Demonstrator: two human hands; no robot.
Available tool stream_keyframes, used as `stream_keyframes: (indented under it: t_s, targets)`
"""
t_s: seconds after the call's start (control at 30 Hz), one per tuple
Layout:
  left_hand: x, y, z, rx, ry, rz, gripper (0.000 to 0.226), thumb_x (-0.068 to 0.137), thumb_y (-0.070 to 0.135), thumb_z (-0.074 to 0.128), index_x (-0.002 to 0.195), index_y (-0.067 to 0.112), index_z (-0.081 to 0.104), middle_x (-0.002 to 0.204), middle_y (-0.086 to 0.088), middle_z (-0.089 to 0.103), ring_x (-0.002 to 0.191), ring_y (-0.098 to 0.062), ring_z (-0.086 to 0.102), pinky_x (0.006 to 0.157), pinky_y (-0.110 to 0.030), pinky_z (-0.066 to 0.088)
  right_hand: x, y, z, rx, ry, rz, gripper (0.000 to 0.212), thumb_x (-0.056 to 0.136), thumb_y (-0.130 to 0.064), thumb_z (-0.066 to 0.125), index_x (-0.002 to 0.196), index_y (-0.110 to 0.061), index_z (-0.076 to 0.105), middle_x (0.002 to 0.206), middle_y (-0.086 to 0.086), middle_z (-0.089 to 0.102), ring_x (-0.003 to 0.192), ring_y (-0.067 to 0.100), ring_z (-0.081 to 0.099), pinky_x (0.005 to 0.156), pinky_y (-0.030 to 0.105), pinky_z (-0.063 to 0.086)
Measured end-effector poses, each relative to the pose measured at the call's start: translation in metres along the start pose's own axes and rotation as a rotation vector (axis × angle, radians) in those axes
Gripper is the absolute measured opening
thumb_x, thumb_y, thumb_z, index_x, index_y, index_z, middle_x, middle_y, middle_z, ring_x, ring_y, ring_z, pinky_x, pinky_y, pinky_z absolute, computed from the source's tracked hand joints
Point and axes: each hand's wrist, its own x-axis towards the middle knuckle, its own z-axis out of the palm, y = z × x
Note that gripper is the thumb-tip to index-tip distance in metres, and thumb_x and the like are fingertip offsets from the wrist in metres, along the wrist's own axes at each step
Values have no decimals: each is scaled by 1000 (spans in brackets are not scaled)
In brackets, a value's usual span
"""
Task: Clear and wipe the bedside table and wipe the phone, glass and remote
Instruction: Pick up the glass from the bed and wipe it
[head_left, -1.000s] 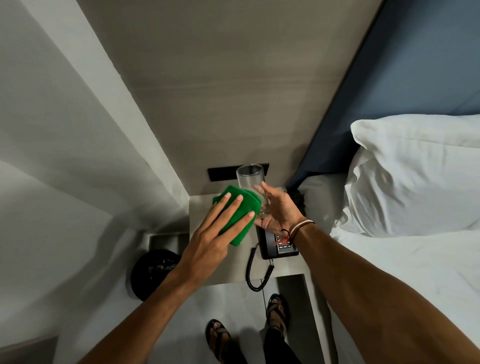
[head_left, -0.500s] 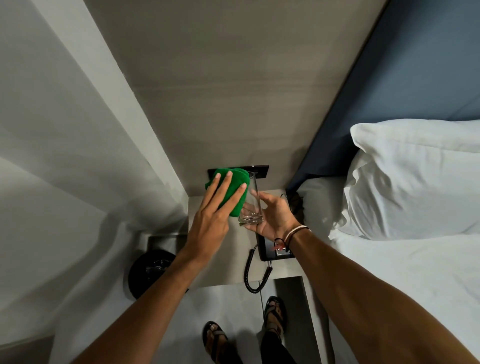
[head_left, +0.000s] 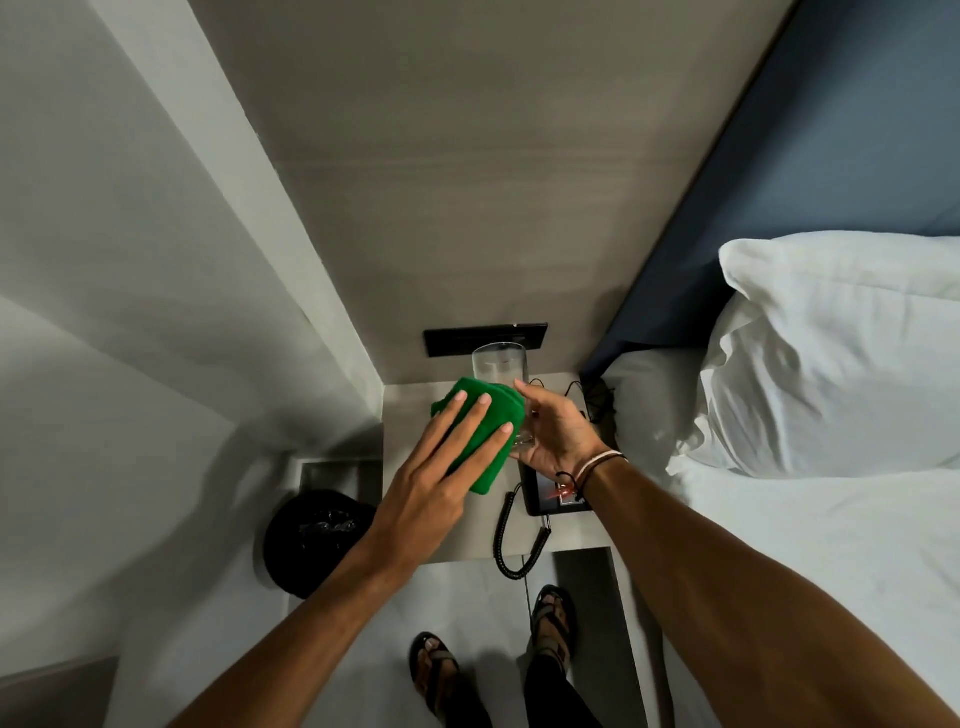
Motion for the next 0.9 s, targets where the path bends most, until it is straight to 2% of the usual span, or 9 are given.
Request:
stream_keyframes:
  t_s: [0.1, 0.17, 0.27, 0.33, 0.47, 0.57, 0.7, 0.8, 0.9]
  targets:
    - [2, -4, -3, -6, 39, -30, 75, 74, -20, 58, 143, 8, 51, 153, -20, 42, 144, -40, 36, 104, -52, 50, 0, -1, 1, 48, -33, 10, 43, 82, -29, 66, 120, -10, 58, 105, 14, 62, 90, 28, 59, 88, 38, 47]
    - [9, -6, -5, -46, 101, -122, 75, 75, -23, 56, 143, 7, 51, 154, -20, 40, 144, -41, 36, 112, -53, 40, 1, -1, 2, 63, -55, 20, 43, 83, -27, 63, 123, -13, 55, 103, 15, 67, 91, 29, 59, 89, 40, 49]
    - [28, -11, -9, -85, 158, -239, 76, 75, -22, 46, 145, 7, 48, 156, -20, 37, 146, -40, 32, 114, -52, 30, 4, -2, 4, 109, -54, 22, 28, 79, -27, 66, 106, -21, 59, 99, 15, 72, 91, 29, 65, 84, 41, 54]
    - [41, -15, -9, -107, 154, -291, 80, 74, -26, 47, 147, 7, 47, 158, -19, 36, 148, -40, 30, 114, -51, 28, 5, -3, 6, 161, -52, 20, 25, 79, -31, 65, 101, -21, 62, 103, 17, 72, 92, 31, 68, 85, 42, 55]
    - [51, -18, -3, -126, 133, -294, 82, 76, -27, 53, 149, 10, 43, 160, -17, 32, 149, -38, 26, 114, -48, 30, 11, -5, 8, 165, -67, 17, 23, 85, -31, 59, 106, -22, 62, 113, 18, 68, 102, 34, 65, 92, 47, 50]
    - [42, -15, 7, -112, 143, -271, 88, 74, -27, 58, 151, 14, 39, 161, -15, 30, 150, -38, 26, 114, -49, 31, 15, -7, 8, 136, -62, 21, 22, 89, -33, 58, 109, -23, 62, 106, 14, 70, 99, 33, 66, 97, 50, 47]
    - [22, -11, 20, -96, 155, -229, 97, 70, -27, 66, 151, 16, 36, 161, -12, 28, 150, -38, 25, 119, -33, 27, 21, -8, 4, 56, -39, 2, 28, 87, -33, 65, 112, -19, 65, 102, 10, 68, 90, 26, 68, 82, 43, 59]
    - [8, -10, 24, -70, 120, -202, 91, 70, -22, 63, 150, 15, 41, 161, -13, 30, 150, -37, 26, 116, -46, 33, 26, -6, -1, -4, -11, -15, 44, 81, -36, 75, 117, -15, 59, 95, 6, 64, 77, 18, 66, 79, 37, 60]
    - [-2, -11, 21, -58, 64, -172, 77, 76, -13, 50, 148, 14, 45, 159, -14, 34, 149, -37, 29, 110, -49, 43, 30, -4, -4, -43, 22, -21, 40, 73, -39, 82, 101, -15, 67, 95, 8, 65, 80, 20, 67, 78, 37, 61]
